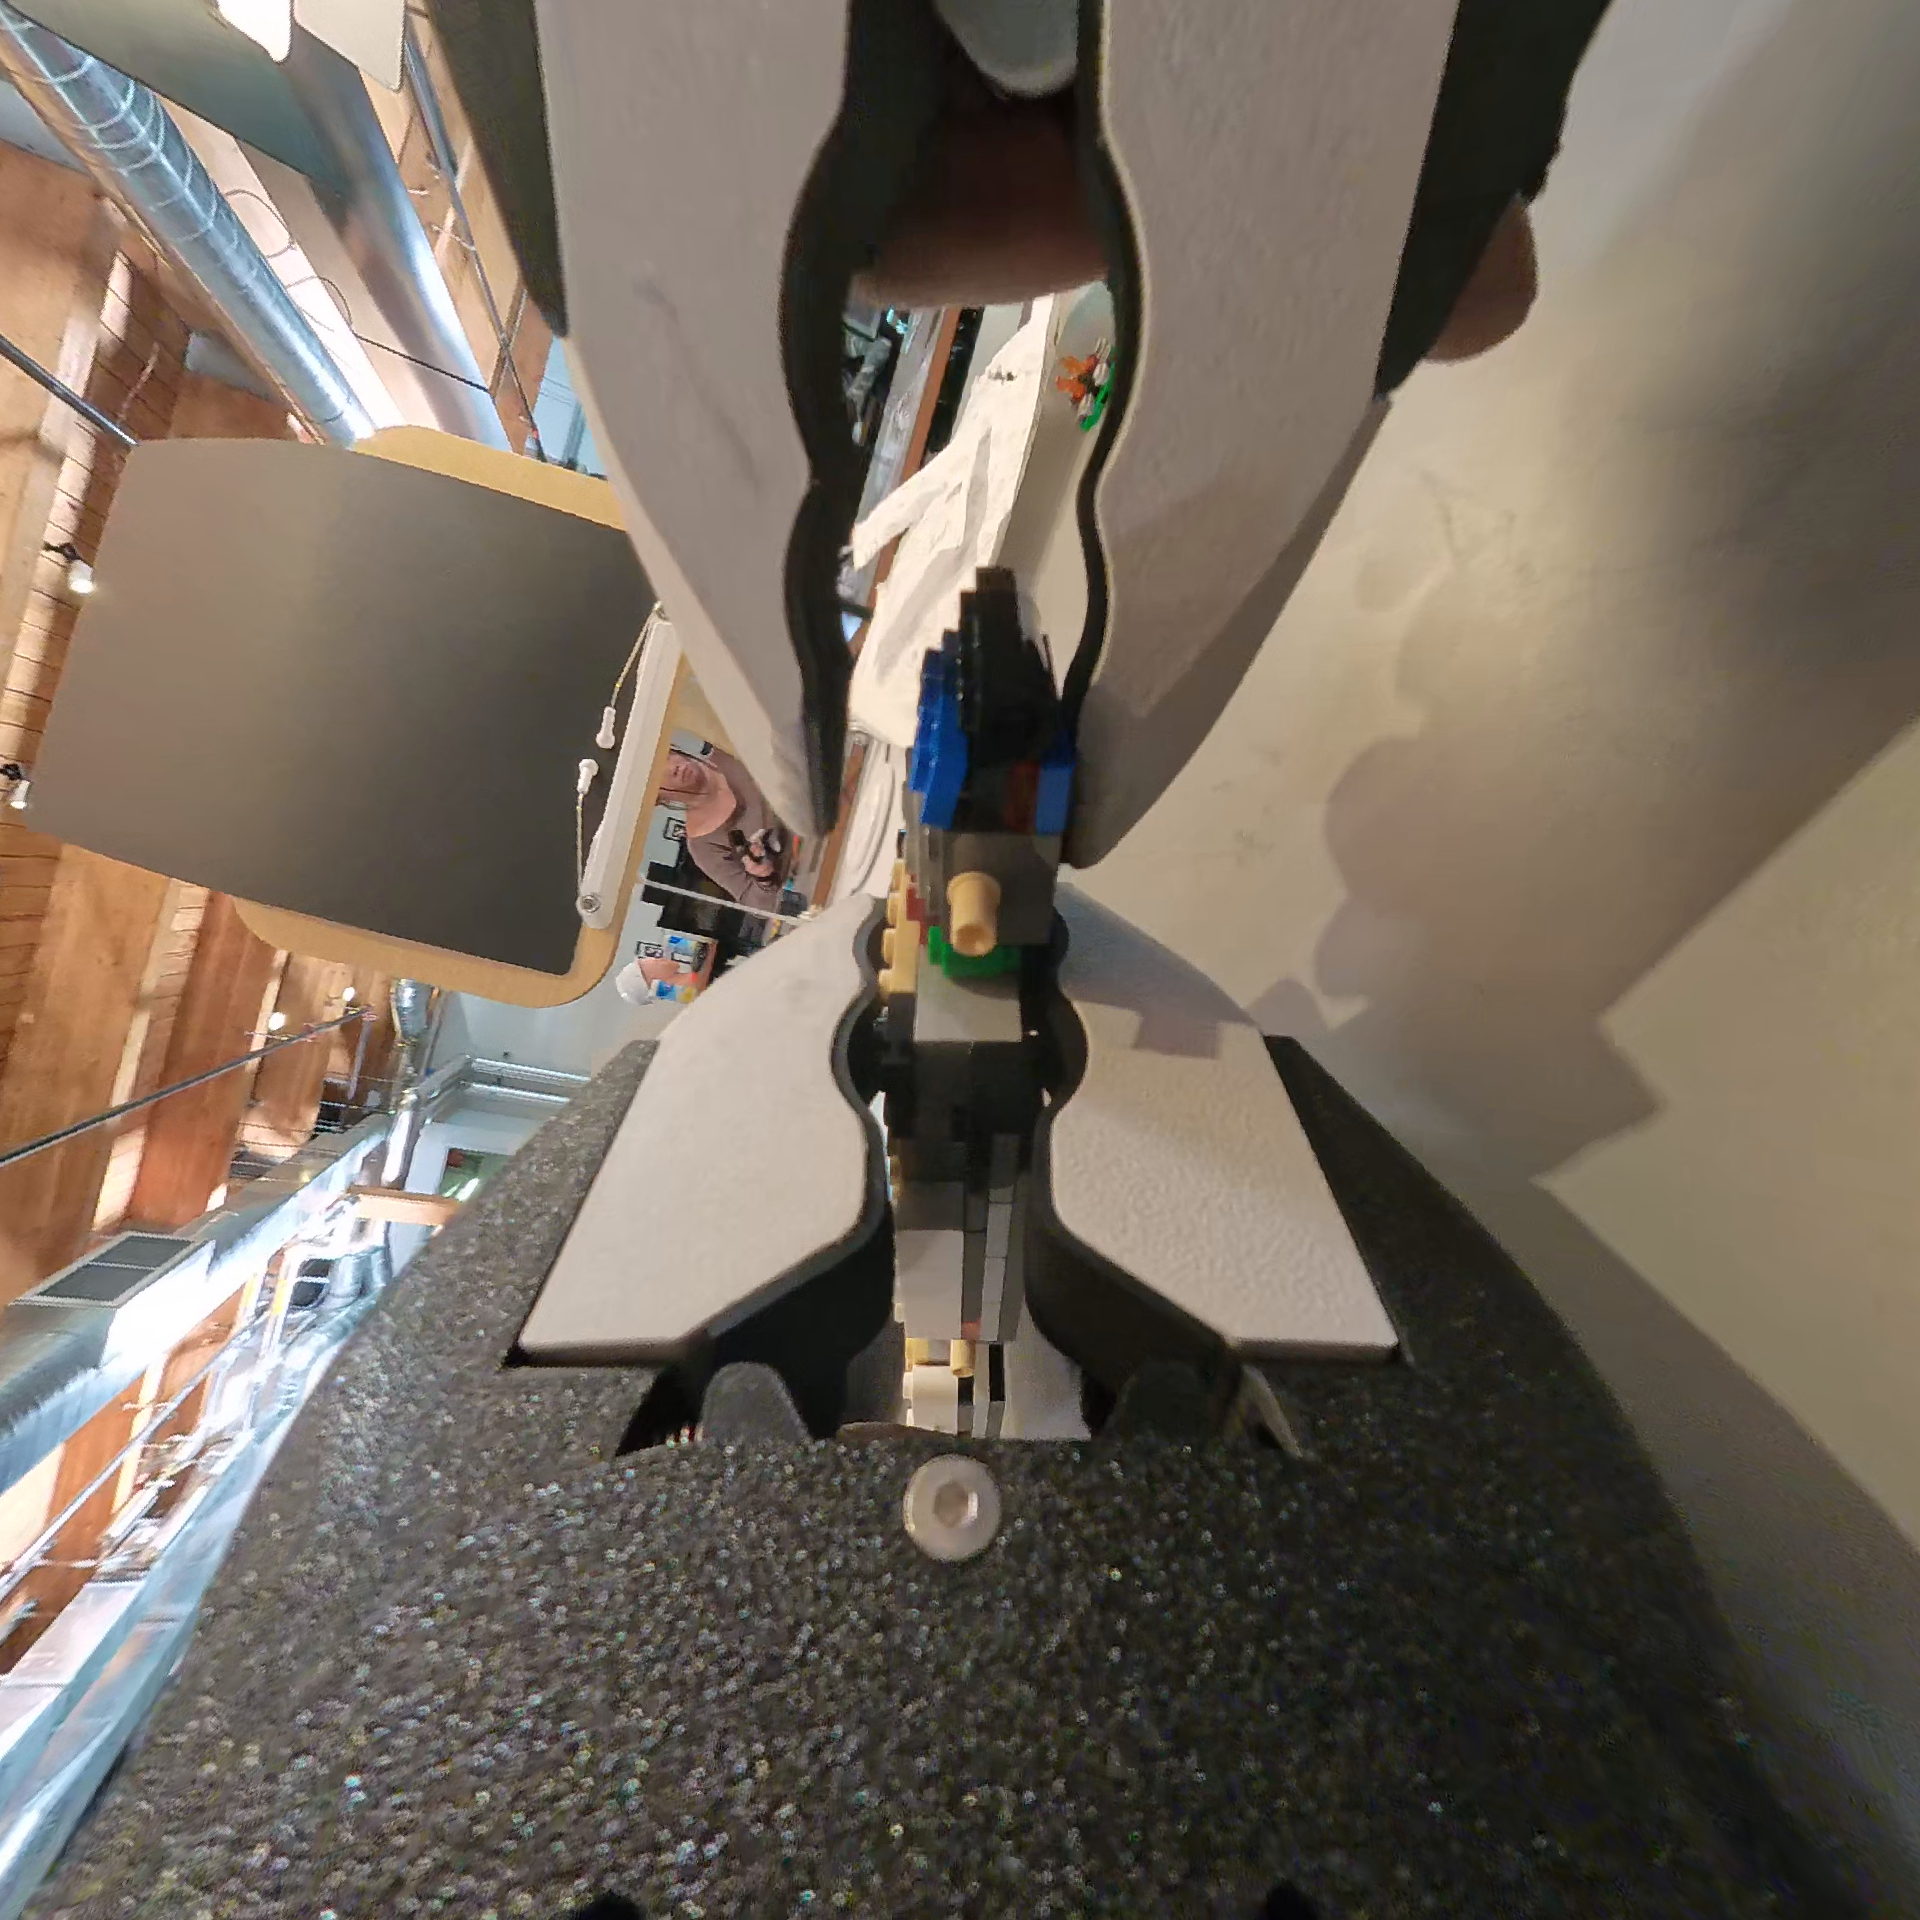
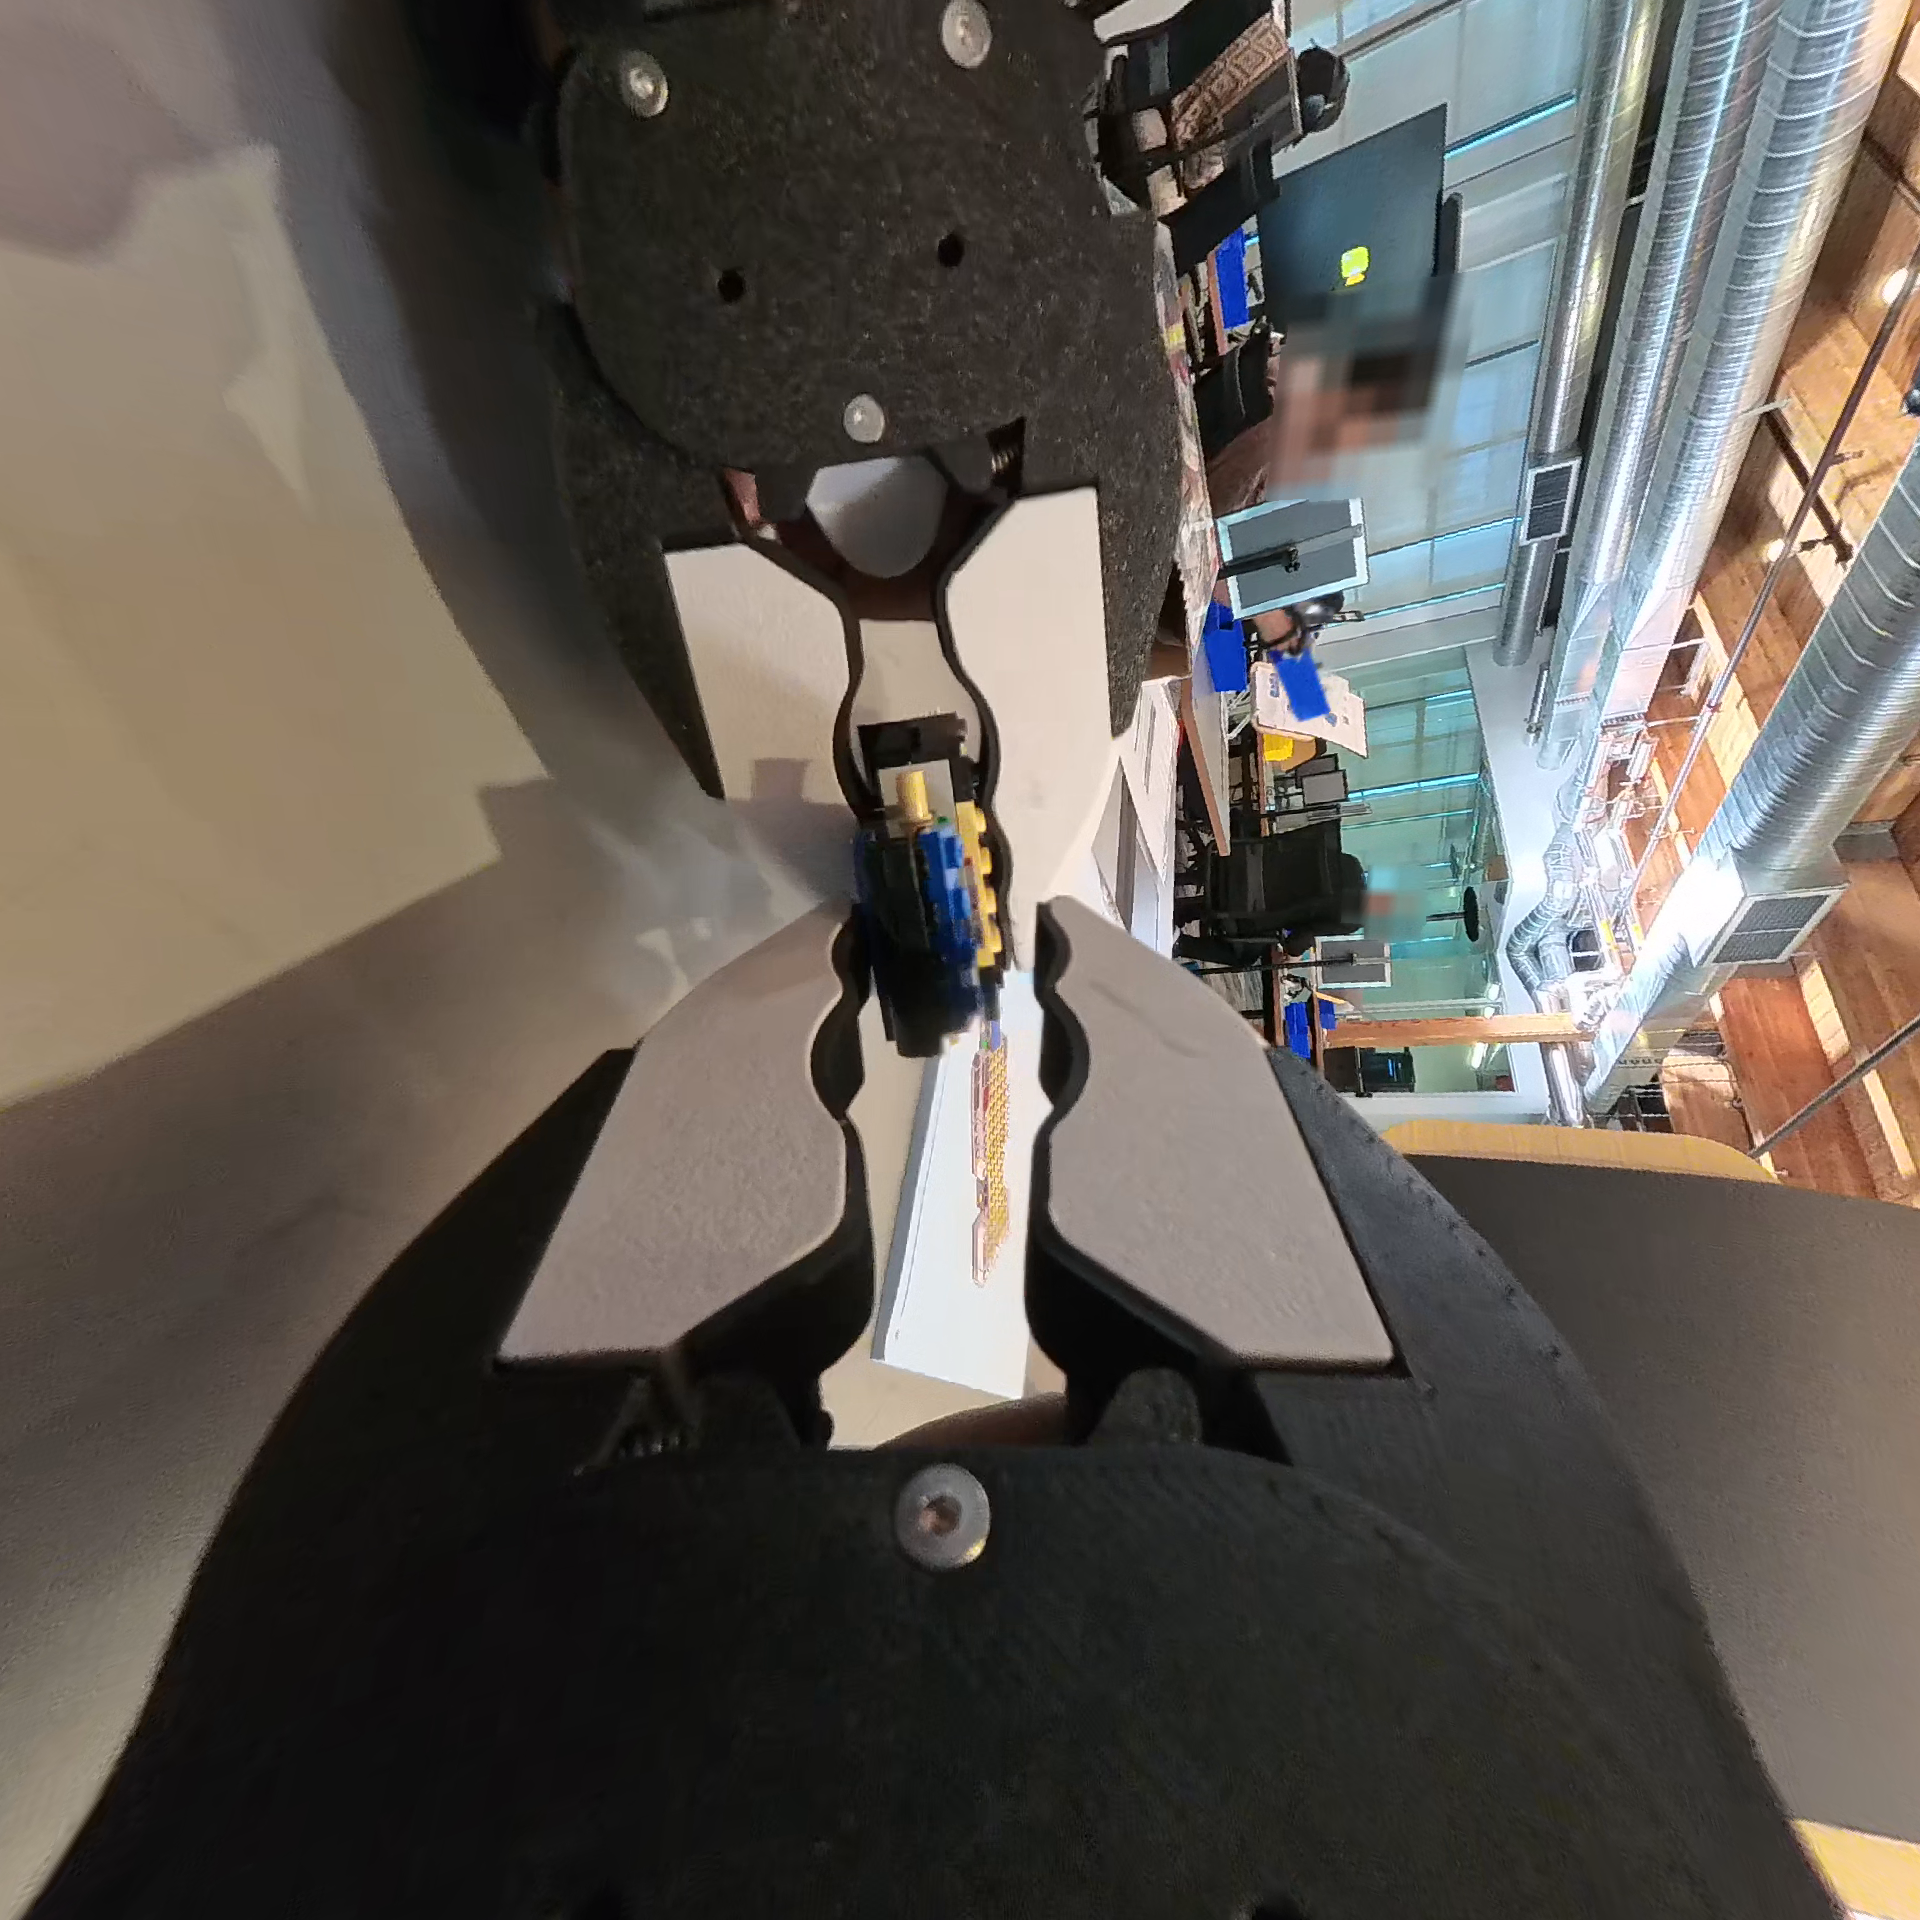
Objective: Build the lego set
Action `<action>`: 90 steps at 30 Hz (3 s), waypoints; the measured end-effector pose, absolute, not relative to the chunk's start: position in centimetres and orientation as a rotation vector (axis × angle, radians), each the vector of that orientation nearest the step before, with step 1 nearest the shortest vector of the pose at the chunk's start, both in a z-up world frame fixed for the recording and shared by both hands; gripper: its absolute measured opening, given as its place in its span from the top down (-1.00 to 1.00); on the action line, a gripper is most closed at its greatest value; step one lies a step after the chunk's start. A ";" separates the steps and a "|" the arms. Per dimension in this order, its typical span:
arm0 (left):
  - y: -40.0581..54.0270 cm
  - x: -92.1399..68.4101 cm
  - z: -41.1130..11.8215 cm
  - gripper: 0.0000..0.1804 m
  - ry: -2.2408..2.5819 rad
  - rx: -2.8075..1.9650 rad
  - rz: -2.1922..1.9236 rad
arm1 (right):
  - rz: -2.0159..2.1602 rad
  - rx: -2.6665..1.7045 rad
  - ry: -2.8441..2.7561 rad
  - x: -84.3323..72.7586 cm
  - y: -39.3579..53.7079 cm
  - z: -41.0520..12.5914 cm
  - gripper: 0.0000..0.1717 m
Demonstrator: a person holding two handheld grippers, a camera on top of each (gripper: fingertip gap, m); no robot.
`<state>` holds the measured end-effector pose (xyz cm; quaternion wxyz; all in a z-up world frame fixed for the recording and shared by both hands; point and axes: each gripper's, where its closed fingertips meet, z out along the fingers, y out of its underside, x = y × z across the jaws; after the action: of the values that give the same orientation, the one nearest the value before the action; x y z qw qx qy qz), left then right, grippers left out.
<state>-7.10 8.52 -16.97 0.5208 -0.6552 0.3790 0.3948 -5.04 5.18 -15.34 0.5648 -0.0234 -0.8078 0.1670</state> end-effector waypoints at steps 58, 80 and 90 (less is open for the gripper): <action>10.4 -5.8 -13.5 0.72 1.160 -1.528 1.146 | 0.230 -0.026 -1.732 -2.0 7.0 -12.8 0.81; 10.4 -5.7 -13.7 0.72 1.169 -1.541 1.126 | 0.196 -0.004 -1.767 -1.8 7.2 -12.9 0.82; 10.5 -5.7 -13.8 0.72 1.165 -1.543 1.116 | 0.190 0.002 -1.765 -1.8 7.3 -12.9 0.83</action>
<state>-5.68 10.46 -13.76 0.4392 -0.6210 0.4689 0.4490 -1.84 7.29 -12.93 0.6312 0.0009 -0.7711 0.0830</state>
